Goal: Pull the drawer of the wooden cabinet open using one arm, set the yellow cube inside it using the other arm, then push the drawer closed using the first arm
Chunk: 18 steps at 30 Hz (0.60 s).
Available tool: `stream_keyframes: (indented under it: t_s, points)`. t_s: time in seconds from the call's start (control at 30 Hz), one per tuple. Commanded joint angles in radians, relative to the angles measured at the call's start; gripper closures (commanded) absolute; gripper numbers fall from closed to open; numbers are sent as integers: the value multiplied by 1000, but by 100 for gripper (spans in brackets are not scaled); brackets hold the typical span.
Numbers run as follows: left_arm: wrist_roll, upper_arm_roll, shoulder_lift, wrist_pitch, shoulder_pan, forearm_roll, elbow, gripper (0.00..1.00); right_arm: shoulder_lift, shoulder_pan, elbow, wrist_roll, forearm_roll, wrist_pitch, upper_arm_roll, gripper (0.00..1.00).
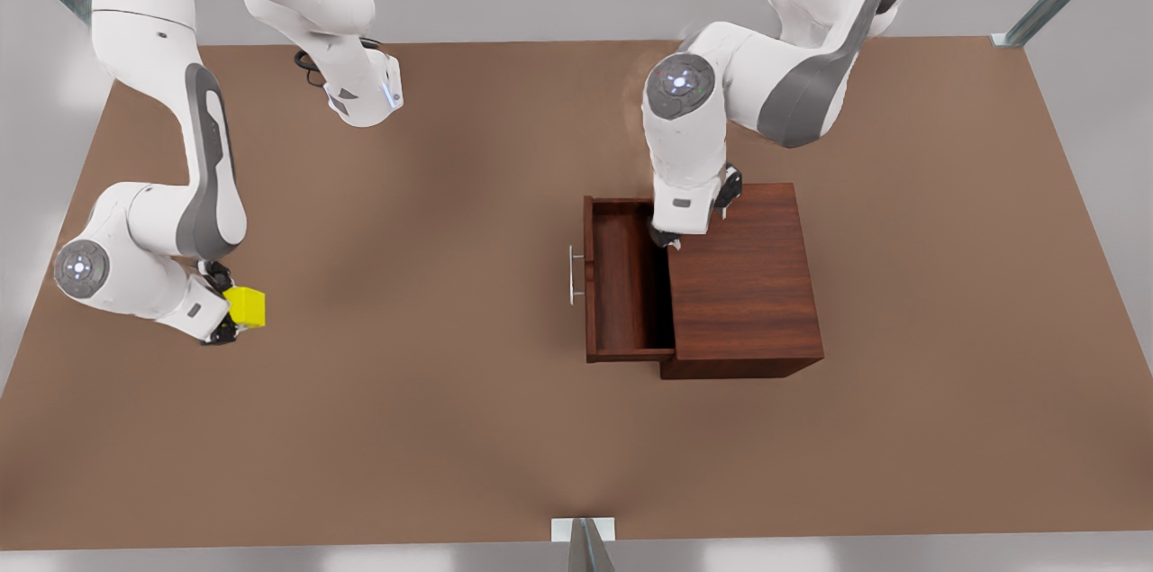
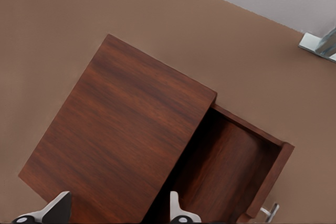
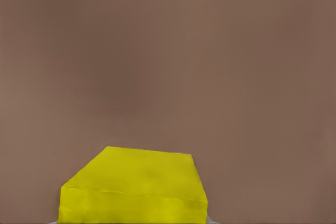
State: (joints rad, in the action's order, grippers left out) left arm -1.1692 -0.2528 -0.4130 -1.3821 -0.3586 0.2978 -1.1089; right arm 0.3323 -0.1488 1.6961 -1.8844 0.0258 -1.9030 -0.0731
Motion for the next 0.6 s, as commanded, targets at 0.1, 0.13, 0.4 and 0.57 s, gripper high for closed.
stream_keyframes:
  t_s: [0.1,0.13,0.4,0.57]
  points:
    - [1175,12,249,-172,401,-233,-341,0,1,212,-119,462,-66,228,-1,32]
    - [1177,14,221,-207,426,-233,-341,0,1,261,-145,533,-72,237,-1,32]
    - [1047,20,215,14,451,-246,-321,0,51,557,-285,1044,-159,268,1,33]
    - [1100,18,146,-156,512,-345,-306,0,177,678,-452,1295,-233,254,0,33]
